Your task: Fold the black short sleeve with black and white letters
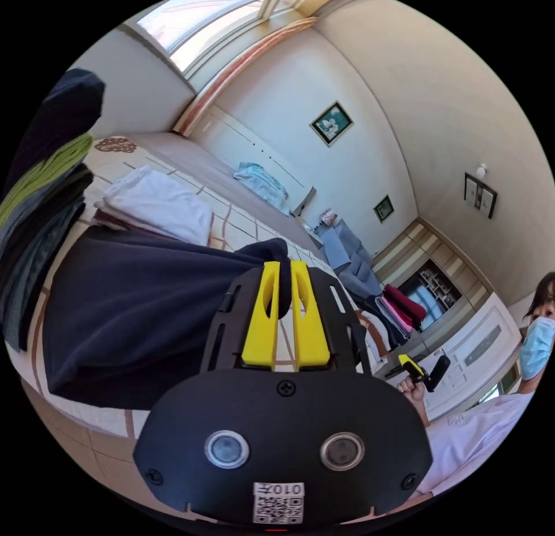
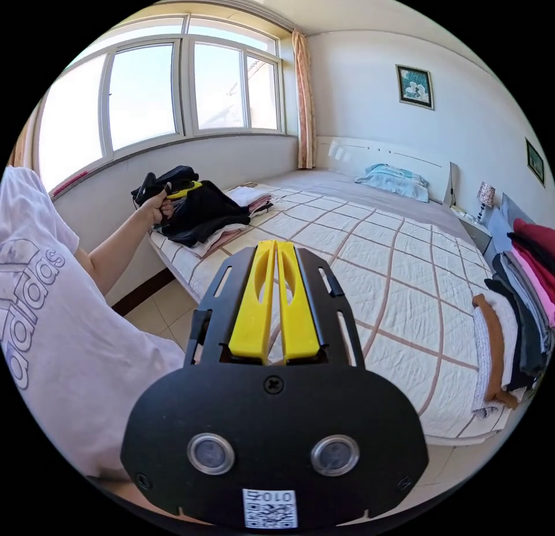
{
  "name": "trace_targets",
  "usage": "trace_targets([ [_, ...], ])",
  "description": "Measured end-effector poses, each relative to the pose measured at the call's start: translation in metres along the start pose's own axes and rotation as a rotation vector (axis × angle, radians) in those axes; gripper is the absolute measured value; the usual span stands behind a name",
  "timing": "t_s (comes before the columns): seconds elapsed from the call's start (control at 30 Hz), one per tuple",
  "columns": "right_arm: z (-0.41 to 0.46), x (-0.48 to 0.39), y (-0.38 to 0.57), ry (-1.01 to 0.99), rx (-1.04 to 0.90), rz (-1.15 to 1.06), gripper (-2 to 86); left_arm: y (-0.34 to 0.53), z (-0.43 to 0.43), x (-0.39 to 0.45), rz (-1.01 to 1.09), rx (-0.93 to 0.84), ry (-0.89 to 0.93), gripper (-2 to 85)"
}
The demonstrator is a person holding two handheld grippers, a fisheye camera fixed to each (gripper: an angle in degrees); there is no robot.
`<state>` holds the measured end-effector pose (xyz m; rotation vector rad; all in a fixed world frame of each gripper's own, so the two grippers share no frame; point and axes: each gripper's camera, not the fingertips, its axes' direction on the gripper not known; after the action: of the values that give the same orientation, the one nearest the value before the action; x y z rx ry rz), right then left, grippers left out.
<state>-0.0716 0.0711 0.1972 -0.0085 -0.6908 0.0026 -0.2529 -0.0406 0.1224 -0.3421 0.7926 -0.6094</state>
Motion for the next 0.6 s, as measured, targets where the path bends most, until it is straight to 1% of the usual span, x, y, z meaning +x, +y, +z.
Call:
trace_targets([
  [0.03,0.000,0.004,0.000,-0.005,-0.003,0.017,2.6,-0.013,0.020,0.030,0.083,-0.022,0.069,3.4],
  [0.07,0.000,0.011,-0.002,-0.011,-0.016,0.049,2.6,-0.024,0.040,0.062,0.150,-0.019,0.223,3.4],
  [0.1,-0.001,0.018,-0.003,-0.013,-0.035,0.077,2.7,-0.028,0.050,0.078,0.177,-0.016,0.305,3.5],
  [0.13,-0.002,0.021,-0.004,-0.011,-0.042,0.090,2.7,-0.033,0.071,0.113,0.234,-0.022,0.453,3.7],
  [0.17,-0.006,0.027,-0.004,-0.002,-0.053,0.116,2.8,-0.034,0.090,0.151,0.289,-0.045,0.558,4.0],
  [0.2,-0.011,0.033,-0.004,0.014,-0.053,0.145,2.9,-0.032,0.099,0.170,0.319,-0.056,0.593,4.1],
  [0.23,-0.015,0.036,-0.003,0.023,-0.049,0.157,2.9,-0.024,0.116,0.208,0.378,-0.084,0.634,4.5],
  [0.27,-0.022,0.042,0.000,0.043,-0.037,0.178,3.0,-0.012,0.135,0.244,0.444,-0.156,0.659,5.1],
  [0.3,-0.029,0.049,0.005,0.070,-0.032,0.207,3.1,-0.005,0.146,0.259,0.476,-0.203,0.666,5.4],
  [0.37,-0.035,0.063,0.014,0.105,-0.049,0.272,3.5,0.030,0.189,0.287,0.523,-0.369,0.651,6.6],
  [0.43,-0.038,0.077,0.026,0.099,-0.084,0.332,4.6,0.056,0.205,0.276,0.480,-0.430,0.695,7.1],
  [0.47,-0.038,0.086,0.033,0.082,-0.115,0.362,5.5,0.070,0.206,0.262,0.453,-0.431,0.686,7.4],
  [0.5,-0.038,0.092,0.039,0.067,-0.138,0.377,6.4,0.077,0.204,0.254,0.452,-0.433,0.654,7.6],
  [0.57,-0.034,0.099,0.047,0.059,-0.157,0.394,7.2,0.100,0.190,0.222,0.505,-0.454,0.443,8.5],
  [0.6,-0.029,0.103,0.050,0.064,-0.180,0.403,7.9,0.105,0.185,0.216,0.535,-0.462,0.378,8.7],
])
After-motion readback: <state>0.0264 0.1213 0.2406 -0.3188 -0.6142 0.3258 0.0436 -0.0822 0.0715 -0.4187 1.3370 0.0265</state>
